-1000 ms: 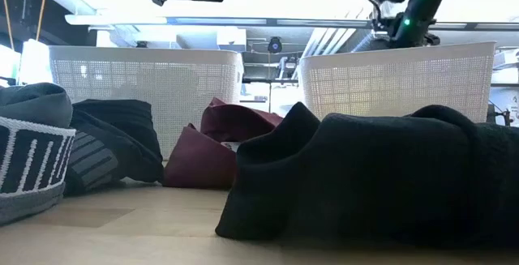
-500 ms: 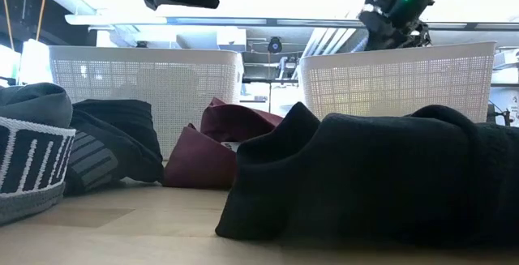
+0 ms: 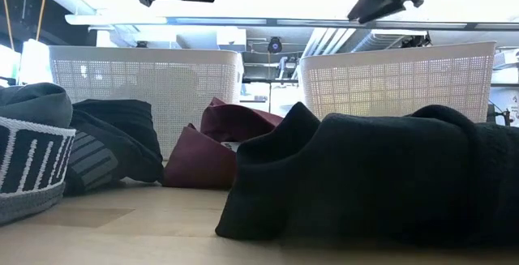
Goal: Sort clothes
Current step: Put the bottom black boxer shorts into the left white bin
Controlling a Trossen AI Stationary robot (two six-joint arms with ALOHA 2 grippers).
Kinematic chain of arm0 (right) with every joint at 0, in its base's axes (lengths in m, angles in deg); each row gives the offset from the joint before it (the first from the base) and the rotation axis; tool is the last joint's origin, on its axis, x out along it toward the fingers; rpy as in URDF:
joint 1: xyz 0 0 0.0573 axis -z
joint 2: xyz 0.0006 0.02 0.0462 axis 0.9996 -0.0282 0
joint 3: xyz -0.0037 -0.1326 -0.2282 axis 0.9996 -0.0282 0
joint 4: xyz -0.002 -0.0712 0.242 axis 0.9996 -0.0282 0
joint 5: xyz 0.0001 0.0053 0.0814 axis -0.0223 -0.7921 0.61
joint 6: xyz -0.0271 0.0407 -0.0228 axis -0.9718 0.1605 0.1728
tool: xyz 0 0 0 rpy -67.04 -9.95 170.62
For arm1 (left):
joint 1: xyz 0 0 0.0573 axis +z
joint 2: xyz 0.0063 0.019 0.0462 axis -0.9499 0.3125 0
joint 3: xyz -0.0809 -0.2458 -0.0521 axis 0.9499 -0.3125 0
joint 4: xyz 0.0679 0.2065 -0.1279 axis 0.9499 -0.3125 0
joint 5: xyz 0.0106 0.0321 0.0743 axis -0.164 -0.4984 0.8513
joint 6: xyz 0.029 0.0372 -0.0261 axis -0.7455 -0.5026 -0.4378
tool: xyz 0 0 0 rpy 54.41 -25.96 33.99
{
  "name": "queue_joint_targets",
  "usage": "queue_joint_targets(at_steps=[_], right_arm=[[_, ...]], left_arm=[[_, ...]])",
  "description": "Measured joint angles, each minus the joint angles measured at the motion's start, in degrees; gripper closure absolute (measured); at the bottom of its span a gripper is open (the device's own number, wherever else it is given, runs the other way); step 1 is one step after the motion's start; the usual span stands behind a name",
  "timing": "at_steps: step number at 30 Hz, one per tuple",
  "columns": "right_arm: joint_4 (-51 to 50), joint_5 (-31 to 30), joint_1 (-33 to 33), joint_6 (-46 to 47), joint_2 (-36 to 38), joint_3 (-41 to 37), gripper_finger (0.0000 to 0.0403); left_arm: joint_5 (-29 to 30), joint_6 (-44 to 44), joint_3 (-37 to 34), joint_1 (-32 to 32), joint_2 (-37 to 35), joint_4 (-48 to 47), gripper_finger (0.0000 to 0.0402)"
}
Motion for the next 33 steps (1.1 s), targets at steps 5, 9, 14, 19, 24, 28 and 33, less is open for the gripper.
queue_joint_targets(at_steps=[5,9,14,19,24,28,33], right_arm=[[1.5,-6.0,-9.3,2.7,0.0,0.0,0.021],[6.4,-9.5,-17.0,1.5,-1.4,0.0,0.021],[13.7,-9.5,-25.0,-4.4,-6.0,0.0,0.021],[18.4,-8.9,-30.8,-5.3,-11.9,0.0,0.021],[22.9,-8.9,-35.1,-4.8,-17.5,0.0,0.021],[27.8,-8.9,-36.9,-3.6,-21.8,0.0,0.021],[33.7,-8.9,-37.3,-3.7,-26.4,0.0,0.021]], left_arm=[[0.3,-2.8,0.0,0.7,0.0,1.4,0.0261],[0.3,-2.0,0.0,0.8,0.0,1.4,0.0261],[0.3,-0.1,0.0,-0.3,0.4,1.3,0.0261],[0.3,0.5,0.0,-1.9,0.4,2.0,0.0261],[0.3,2.0,0.0,-3.9,0.4,2.1,0.0261],[0.3,2.0,0.0,-5.9,0.4,2.1,0.0261],[0.3,0.1,0.0,-7.3,0.4,2.1,0.0261]])
